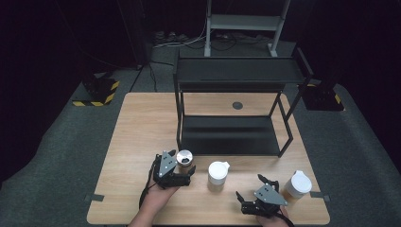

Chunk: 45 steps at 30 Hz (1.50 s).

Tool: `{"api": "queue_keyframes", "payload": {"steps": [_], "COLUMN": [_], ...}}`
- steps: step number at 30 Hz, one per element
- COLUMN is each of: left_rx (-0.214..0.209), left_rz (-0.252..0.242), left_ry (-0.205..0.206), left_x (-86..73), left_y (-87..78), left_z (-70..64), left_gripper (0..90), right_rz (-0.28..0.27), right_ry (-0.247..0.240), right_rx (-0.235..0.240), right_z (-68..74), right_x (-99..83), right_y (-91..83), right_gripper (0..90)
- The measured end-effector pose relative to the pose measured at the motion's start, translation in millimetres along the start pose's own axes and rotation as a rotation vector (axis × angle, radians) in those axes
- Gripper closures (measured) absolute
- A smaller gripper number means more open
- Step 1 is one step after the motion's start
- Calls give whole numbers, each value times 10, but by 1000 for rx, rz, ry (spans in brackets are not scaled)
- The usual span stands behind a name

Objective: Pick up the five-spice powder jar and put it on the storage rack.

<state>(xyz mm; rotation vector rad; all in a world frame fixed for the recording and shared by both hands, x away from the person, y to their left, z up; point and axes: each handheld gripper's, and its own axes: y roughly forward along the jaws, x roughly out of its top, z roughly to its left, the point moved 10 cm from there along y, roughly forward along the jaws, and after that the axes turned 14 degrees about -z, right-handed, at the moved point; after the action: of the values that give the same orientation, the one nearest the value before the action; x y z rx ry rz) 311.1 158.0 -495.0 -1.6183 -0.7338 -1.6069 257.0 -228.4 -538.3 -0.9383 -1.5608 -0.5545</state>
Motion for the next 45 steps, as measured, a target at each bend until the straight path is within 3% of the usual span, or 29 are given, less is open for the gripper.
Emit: {"api": "queue_keyframes", "payload": {"steps": [11,24,29,45], "left_rx": [-6,13,12,8], "left_rz": [-26,-23,-25,-35], "left_ry": [-16,-36,-51,-35], "left_x": [-11,-45,-69,-92], "left_y": [30,51,59,53], "left_z": [10,37,50,49], "left_gripper": [216,315,334,342], "right_rz": [1,-2,-4,-6], "right_ry": [15,11,11,7], "right_rx": [-1,0,0,3], "right_z": [-13,-10,-12,-9], "right_x": [0,-2,-3,-4], "right_y": [1,-2,-4,-5], "right_gripper": [0,0,0,0]}}
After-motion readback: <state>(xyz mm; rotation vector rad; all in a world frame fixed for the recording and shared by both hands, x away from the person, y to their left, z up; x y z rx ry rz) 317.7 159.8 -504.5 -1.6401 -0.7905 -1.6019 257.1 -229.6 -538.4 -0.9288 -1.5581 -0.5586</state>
